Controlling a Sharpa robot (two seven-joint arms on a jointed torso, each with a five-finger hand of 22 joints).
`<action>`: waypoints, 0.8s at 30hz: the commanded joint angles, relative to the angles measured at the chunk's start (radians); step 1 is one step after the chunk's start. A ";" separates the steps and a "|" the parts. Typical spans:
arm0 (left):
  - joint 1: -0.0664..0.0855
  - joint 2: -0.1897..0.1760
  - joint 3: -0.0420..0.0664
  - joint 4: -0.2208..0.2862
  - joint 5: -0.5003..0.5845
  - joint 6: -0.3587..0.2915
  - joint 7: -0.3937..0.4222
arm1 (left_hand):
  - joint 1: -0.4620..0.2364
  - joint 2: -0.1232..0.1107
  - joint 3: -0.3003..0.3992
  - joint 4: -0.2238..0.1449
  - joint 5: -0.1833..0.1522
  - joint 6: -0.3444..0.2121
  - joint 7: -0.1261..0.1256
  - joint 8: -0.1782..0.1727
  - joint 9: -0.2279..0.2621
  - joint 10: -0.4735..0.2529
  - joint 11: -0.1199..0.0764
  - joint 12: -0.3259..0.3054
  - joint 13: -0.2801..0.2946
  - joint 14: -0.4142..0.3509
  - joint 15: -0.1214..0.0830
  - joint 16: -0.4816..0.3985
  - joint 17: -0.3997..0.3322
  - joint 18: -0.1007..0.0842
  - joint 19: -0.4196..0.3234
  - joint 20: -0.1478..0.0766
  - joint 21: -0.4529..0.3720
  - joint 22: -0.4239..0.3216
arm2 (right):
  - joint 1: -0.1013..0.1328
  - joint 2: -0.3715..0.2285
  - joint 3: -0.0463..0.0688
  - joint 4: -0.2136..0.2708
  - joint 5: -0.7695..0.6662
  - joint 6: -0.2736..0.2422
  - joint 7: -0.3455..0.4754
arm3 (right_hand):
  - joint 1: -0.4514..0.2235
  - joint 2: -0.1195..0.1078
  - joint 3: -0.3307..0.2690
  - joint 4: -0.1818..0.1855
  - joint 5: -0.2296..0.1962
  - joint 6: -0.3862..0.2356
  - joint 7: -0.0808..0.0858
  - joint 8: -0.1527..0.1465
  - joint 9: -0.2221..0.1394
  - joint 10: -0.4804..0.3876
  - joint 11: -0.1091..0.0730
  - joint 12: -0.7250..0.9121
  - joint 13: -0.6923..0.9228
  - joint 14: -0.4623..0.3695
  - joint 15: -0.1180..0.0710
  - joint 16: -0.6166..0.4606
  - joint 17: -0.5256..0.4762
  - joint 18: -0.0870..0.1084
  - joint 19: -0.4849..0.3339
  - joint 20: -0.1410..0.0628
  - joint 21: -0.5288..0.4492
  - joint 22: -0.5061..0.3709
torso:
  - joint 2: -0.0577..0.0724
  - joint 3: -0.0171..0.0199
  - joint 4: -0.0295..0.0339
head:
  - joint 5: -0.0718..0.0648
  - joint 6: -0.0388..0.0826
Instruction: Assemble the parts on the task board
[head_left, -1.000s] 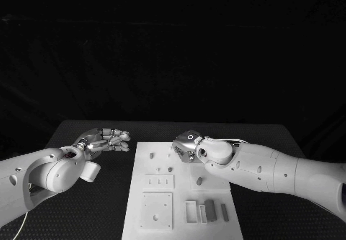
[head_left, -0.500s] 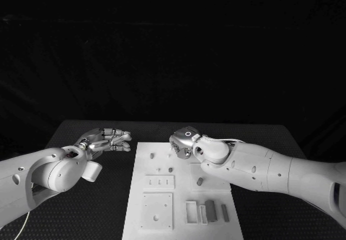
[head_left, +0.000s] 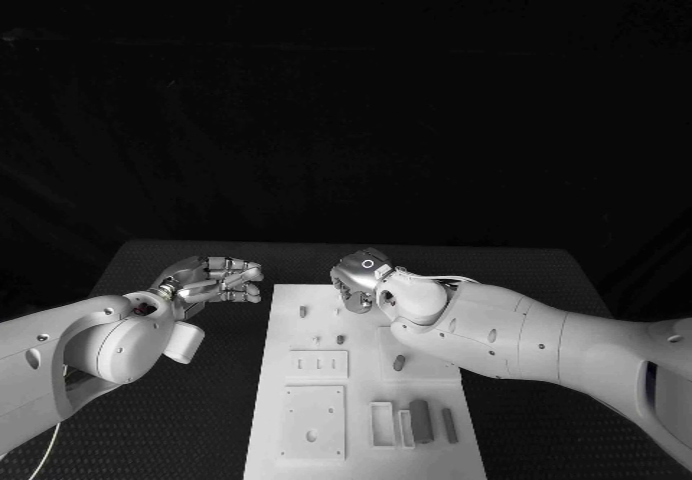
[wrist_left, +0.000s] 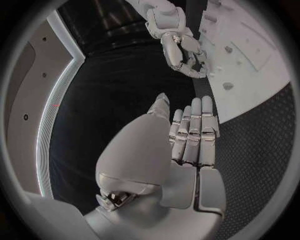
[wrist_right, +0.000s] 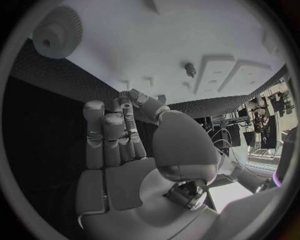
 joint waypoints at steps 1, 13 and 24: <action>0.002 0.006 0.001 0.000 -0.003 0.005 0.007 | -0.010 -0.001 -0.005 -0.002 -0.004 -0.005 0.021 -0.005 -0.001 0.004 0.005 -0.005 -0.001 0.009 0.001 -0.004 0.001 0.011 0.005 -0.001 -0.004 -0.001 | 0.000 0.008 0.000 -0.011 -0.015 -0.005 -0.006 | 0.007 0.002 0.006 0.000 0.003 0.009 0.001 0.006 0.034 0.119 -0.033 0.002 0.002 -0.019 -0.024 0.006 -0.001 0.114 0.006 -0.002 0.004 0.021 | -0.001 0.0001 0.0001 | 0.002 -0.002; 0.002 0.008 0.001 -0.001 -0.003 0.006 0.007 | -0.010 -0.001 -0.005 -0.002 -0.004 -0.005 0.021 -0.006 -0.001 0.004 0.005 -0.006 -0.002 0.009 0.001 -0.006 0.002 0.011 0.005 0.000 -0.005 -0.001 | -0.001 0.030 0.000 -0.035 -0.011 0.005 -0.002 | 0.007 0.002 0.007 0.000 0.003 0.009 0.001 0.005 0.035 0.119 -0.034 0.001 0.003 -0.019 -0.024 0.006 -0.001 0.114 0.006 -0.002 0.005 0.021 | 0.000 0.0010 -0.0017 | 0.006 -0.005; 0.004 0.011 0.001 -0.002 -0.003 0.005 0.007 | -0.011 -0.002 -0.005 -0.002 -0.004 -0.006 0.021 -0.006 -0.002 0.004 0.005 -0.007 -0.002 0.009 0.002 -0.007 0.003 0.011 0.005 0.000 -0.005 -0.001 | -0.002 0.038 0.000 -0.051 -0.006 0.018 0.007 | 0.006 0.002 0.008 0.000 0.003 0.009 0.001 0.005 0.035 0.119 -0.034 0.001 0.004 -0.019 -0.024 0.006 -0.001 0.114 0.006 -0.002 0.005 0.021 | 0.001 0.0004 -0.0014 | 0.005 -0.007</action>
